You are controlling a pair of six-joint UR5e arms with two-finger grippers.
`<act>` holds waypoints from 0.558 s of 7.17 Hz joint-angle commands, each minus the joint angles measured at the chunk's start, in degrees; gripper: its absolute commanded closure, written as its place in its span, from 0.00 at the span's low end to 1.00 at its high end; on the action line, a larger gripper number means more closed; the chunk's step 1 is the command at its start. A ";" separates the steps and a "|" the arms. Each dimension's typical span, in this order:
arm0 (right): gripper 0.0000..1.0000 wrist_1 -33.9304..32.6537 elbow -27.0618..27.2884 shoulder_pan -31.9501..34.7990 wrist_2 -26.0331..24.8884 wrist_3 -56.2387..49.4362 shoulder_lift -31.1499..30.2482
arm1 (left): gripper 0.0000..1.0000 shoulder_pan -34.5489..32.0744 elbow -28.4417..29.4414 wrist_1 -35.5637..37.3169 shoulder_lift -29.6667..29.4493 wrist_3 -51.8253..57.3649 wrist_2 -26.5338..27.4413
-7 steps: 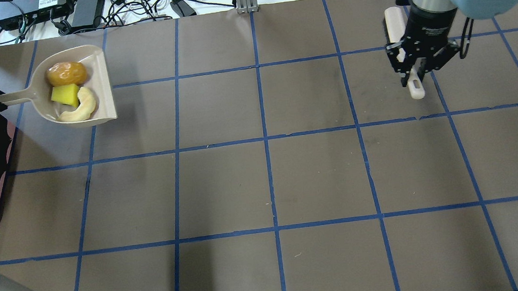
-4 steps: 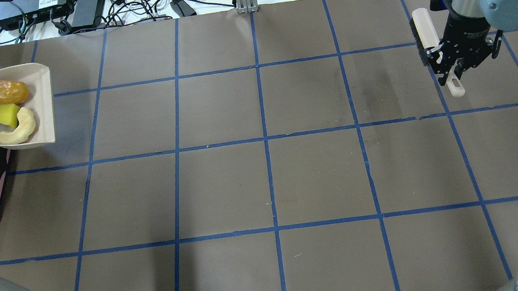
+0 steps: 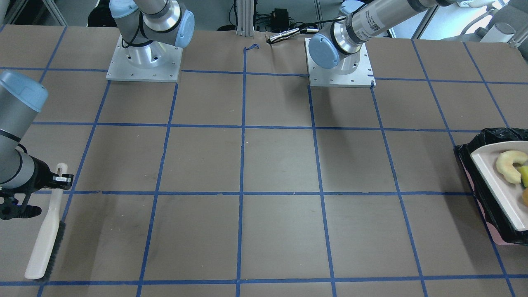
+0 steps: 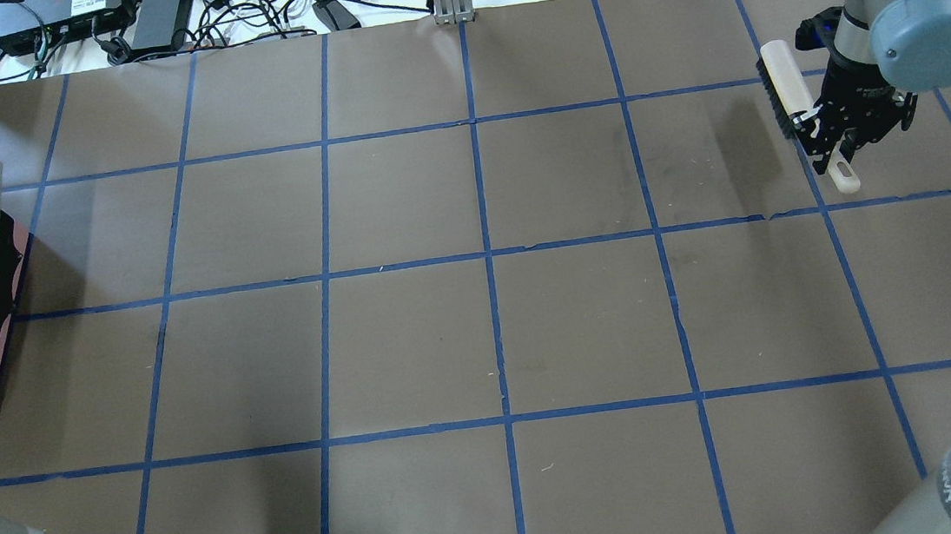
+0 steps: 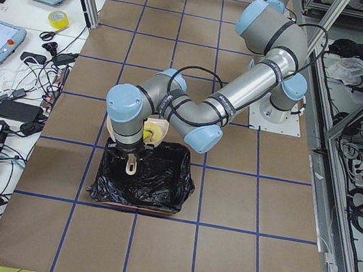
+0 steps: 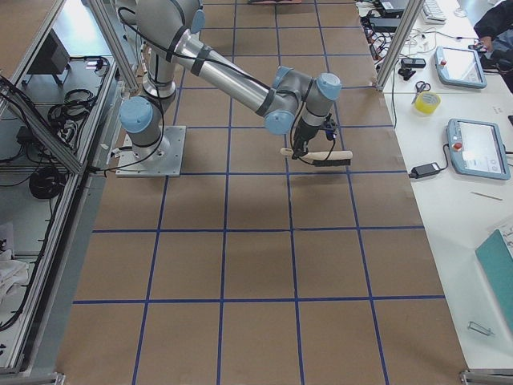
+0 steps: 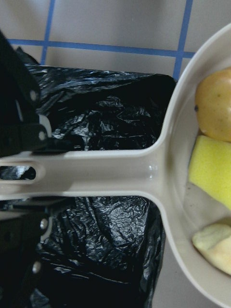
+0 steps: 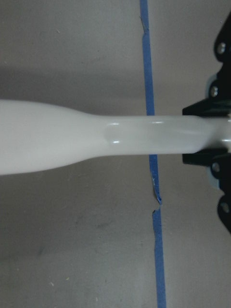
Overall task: Sweep and dump trash into bin
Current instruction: 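Tip the dustpan over the black bin with the left gripper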
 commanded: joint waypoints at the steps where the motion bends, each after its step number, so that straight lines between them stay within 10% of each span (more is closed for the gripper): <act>1: 1.00 -0.12 0.20 -0.19 0.43 -0.11 0.09 | 1.00 0.87 4.42 1.09 -1.41 6.66 7.01; 4: 1.00 0.50 0.20 -0.19 1.67 -0.54 0.27 | 1.00 0.69 5.67 9.07 -2.47 7.28 15.62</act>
